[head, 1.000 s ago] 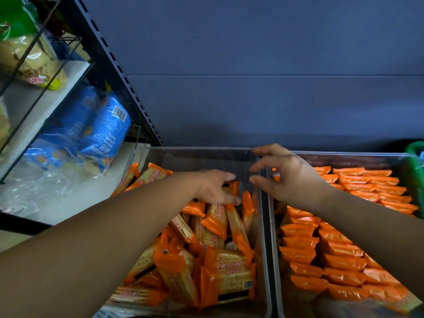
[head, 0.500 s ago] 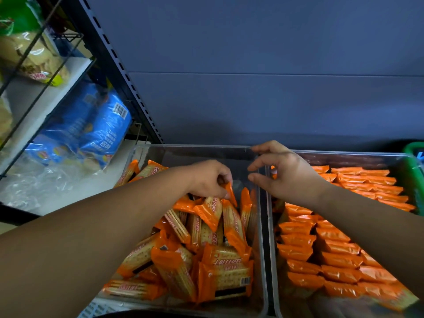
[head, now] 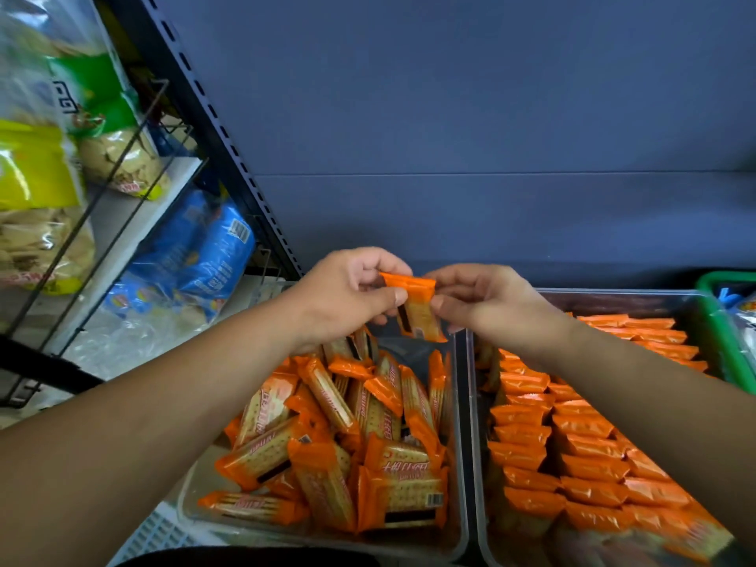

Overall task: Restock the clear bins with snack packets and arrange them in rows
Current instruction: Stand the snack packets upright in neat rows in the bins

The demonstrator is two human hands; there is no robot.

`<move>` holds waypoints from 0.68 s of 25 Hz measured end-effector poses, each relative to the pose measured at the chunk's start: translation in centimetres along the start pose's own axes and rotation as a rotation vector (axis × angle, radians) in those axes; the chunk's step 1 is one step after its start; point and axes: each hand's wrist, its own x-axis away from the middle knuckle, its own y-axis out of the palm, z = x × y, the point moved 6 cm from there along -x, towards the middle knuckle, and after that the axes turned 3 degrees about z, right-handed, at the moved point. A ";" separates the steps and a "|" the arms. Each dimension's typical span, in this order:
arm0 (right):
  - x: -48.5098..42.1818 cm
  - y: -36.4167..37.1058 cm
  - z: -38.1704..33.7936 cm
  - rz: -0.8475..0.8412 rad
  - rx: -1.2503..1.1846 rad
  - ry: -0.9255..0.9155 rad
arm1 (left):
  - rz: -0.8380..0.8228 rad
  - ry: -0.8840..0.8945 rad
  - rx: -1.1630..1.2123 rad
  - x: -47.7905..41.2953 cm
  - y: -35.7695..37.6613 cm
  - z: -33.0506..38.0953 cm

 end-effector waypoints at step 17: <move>0.1 -1.2 -0.1 0.179 -0.134 0.058 | 0.181 -0.185 0.491 0.0 1.2 -1.5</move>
